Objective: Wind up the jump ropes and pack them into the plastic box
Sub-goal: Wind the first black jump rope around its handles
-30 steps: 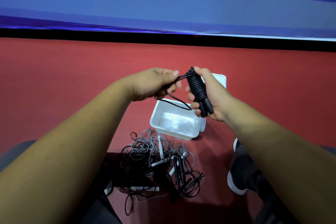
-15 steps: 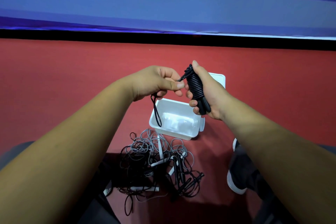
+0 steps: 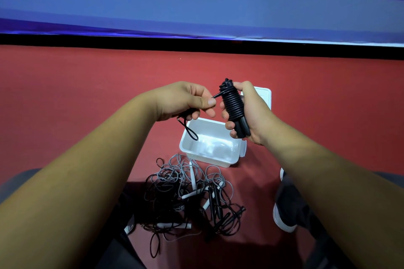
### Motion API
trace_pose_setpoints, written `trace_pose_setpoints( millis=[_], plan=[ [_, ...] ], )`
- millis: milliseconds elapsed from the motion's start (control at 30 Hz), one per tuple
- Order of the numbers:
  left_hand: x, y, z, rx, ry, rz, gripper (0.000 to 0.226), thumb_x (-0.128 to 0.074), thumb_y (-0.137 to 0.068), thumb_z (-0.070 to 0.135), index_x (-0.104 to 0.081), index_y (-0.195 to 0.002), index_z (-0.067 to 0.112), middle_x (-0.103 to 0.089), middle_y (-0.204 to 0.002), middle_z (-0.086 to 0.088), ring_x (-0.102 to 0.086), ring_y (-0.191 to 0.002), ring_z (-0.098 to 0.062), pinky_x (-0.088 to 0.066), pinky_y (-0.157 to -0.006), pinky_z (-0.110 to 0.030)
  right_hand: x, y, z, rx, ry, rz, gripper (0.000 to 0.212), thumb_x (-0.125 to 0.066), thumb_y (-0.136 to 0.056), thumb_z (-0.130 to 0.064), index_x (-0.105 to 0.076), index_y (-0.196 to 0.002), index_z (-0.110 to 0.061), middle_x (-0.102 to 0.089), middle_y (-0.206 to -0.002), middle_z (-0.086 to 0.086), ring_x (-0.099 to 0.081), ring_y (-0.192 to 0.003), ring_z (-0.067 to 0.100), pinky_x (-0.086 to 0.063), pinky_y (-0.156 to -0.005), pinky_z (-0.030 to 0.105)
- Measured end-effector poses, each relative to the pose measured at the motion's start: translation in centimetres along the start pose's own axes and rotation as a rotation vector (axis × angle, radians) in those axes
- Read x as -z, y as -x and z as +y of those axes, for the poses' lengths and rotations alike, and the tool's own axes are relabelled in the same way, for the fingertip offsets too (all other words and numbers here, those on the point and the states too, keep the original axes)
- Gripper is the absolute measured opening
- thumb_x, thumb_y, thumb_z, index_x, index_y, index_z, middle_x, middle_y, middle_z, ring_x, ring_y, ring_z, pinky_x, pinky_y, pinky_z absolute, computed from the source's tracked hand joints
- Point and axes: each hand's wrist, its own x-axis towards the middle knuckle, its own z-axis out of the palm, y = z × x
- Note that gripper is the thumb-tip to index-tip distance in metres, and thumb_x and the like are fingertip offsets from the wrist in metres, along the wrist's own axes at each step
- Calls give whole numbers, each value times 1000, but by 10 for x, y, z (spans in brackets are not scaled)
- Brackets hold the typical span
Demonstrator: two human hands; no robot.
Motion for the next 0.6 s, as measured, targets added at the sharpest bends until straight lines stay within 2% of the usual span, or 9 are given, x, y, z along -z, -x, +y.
trace_pose_setpoints(
  millis=[100, 233, 333, 500, 600],
  plan=[
    [1, 0, 2, 5, 8, 11, 10, -71, -97, 16, -64, -91, 14, -78, -101, -11, -51, -57, -13, -42, -53, -24, -2, -1, 0, 22, 3, 16, 54, -45, -93, -63, -67, -93, -14, -57, -74, 5, -44, -50, 21, -37, -54, 27],
    [2, 0, -2, 14, 18, 7, 8, -69, -99, 18, -66, -92, 15, -78, -107, -14, -51, -58, -15, -40, -55, -25, -2, -5, 2, 48, 44, 19, 59, -49, -90, -72, -69, -95, -17, -57, -76, 2, -45, -52, 19, -37, -54, 27],
    [6, -3, -8, 12, -11, 29, 7, -69, -100, 19, -68, -95, 14, -78, -103, -12, -51, -60, -15, -39, -58, -27, -3, -5, 6, 57, 34, 19, 61, -51, -92, -74, -71, -96, -16, -59, -76, 2, -47, -52, 19, -37, -53, 27],
    [5, -7, -14, 32, -139, 59, 26, -71, -99, 22, -69, -105, -3, -79, -98, -11, -57, -62, -12, -49, -63, -28, -3, -5, 9, 47, 2, 1, 58, -50, -93, -66, -72, -99, -13, -58, -79, 5, -46, -51, 20, -36, -54, 27],
    [5, -9, -18, 22, -116, 48, 24, -69, -100, 22, -72, -108, -1, -78, -97, -11, -60, -65, -13, -53, -70, -32, -2, -6, 9, 44, -20, -14, 59, -49, -93, -65, -72, -101, -11, -57, -78, 7, -46, -50, 22, -36, -54, 28]
  ],
)
